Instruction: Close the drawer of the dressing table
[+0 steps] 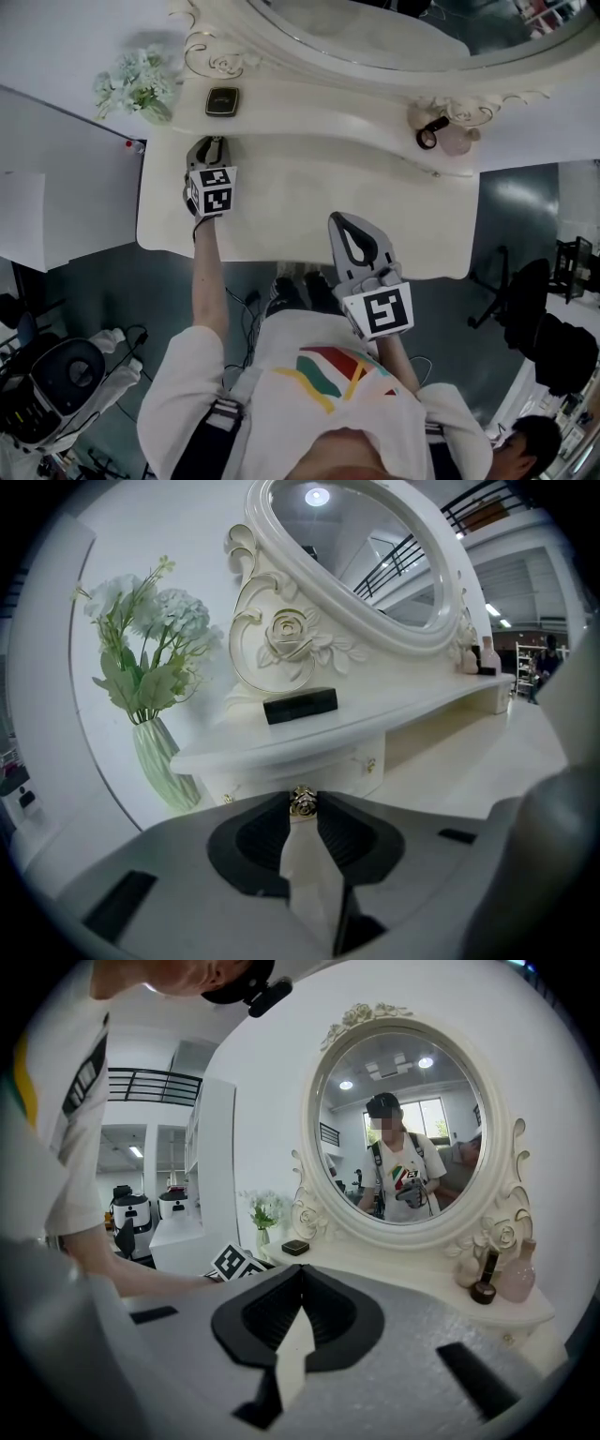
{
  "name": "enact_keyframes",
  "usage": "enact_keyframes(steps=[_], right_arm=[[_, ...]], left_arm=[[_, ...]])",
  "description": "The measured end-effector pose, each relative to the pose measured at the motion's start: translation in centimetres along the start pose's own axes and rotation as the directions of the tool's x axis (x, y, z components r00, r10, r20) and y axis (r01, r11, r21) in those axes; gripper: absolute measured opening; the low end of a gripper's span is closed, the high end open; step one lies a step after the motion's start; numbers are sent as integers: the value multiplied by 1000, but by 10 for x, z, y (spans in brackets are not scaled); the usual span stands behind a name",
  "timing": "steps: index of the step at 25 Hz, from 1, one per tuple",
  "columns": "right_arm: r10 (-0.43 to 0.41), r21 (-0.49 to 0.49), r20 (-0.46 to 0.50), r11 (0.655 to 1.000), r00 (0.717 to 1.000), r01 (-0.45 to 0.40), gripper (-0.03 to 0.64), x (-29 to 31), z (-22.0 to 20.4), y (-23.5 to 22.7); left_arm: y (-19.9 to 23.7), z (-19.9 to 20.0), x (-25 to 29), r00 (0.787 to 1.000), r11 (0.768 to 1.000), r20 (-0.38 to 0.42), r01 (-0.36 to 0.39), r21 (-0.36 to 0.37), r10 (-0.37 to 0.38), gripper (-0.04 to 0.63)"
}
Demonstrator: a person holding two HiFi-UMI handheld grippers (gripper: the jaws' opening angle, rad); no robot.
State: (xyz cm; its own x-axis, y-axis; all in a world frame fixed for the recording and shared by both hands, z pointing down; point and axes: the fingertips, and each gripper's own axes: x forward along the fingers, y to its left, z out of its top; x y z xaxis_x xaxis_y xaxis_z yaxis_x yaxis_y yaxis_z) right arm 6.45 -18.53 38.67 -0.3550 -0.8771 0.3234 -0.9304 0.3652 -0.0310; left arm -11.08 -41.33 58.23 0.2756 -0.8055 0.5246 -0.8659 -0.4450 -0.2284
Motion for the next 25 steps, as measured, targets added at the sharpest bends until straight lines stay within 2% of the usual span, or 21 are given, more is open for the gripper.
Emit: enact_keyframes(steps=[2,6,8,11,16,21,25], right_arm=[[1,-4,4,1000,1000,-1,0,-1,2,1],[-1,-8,14,1000,1000,1,0,-4,3,2],[-5,-10,20,1000,1000,5,0,-7,3,2],[-9,-12,36,1000,999,10,0,-10,7,1],[-29,-40,91,999,995,32,0,-18,21,-7],[-50,-67,142,996,989,60,0,-27,45,-13],[-80,-108,205,989,975,104,0,-38,65,-23]], left_arm=[[0,0,1,1000,1000,0,-2,-23,2,81],[-1,2,1,1000,992,1,15,-128,-16,88],[-7,4,-3,999,987,-8,42,-155,-43,138],[-13,6,-8,999,985,-17,48,-168,-52,170],[-8,9,-21,1000,986,1,20,-164,-21,172],[0,28,-43,1000,984,24,-4,-179,8,172],[3,65,-68,994,985,103,-16,-169,34,172]])
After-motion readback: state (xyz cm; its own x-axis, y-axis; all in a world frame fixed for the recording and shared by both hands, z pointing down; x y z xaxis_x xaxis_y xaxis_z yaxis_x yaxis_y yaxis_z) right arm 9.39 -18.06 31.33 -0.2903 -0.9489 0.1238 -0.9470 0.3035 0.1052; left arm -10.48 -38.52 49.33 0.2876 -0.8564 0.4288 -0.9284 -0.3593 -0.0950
